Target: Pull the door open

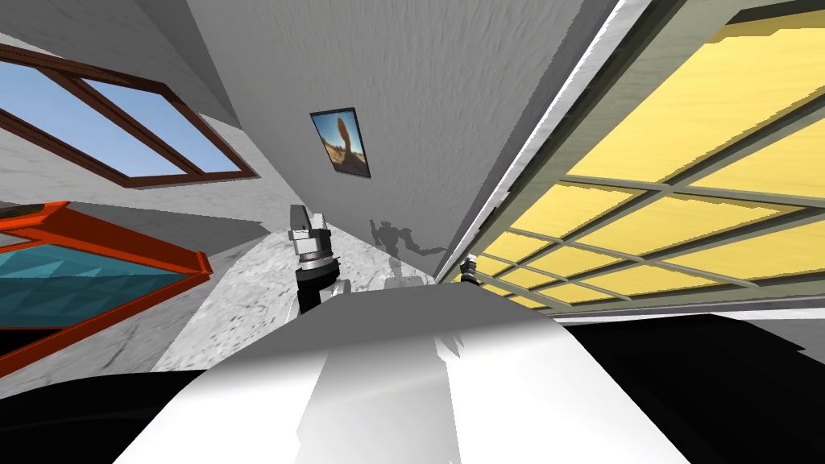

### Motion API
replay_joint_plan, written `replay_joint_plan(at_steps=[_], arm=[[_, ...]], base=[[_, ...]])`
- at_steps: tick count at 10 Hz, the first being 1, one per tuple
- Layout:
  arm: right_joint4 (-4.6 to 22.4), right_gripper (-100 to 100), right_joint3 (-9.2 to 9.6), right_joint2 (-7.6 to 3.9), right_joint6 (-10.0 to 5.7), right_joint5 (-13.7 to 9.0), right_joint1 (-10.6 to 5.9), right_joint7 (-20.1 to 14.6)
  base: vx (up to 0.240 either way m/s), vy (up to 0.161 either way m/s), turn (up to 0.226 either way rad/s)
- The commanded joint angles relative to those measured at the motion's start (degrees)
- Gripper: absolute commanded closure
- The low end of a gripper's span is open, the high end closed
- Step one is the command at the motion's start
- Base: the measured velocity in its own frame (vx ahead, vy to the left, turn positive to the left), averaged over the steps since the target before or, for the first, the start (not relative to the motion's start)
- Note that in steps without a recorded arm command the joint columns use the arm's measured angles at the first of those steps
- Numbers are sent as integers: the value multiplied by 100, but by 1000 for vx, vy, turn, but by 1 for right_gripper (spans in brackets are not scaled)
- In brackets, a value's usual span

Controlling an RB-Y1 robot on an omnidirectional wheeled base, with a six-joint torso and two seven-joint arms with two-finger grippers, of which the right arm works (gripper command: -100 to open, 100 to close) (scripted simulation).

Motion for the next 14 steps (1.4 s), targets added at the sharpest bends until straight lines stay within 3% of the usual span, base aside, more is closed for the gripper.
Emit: replay_joint_plan(at_steps=[1,4,5,7,9,11,12,14], arm=[[125,100,-29,-21,9,-36,166,-162],[109,100,-29,-21,9,-36,166,-162],[153,100,-3,-35,-28,-41,142,-401],[153,100,-3,-35,-28,-41,142,-401],[211,100,49,-62,-101,-50,95,-837],[211,100,49,-62,-101,-50,95,-878],[58,-100,121,-16,-218,-31,-7,-1019],[-15,-100,145,24,-293,-101,54,-1367]], base=[[-30,-19,33],[4,5,-8],[-25,8,40],[-20,-9,23],[-46,-12,58],[-36,-3,16],[-30,29,94],[-54,7,111]])
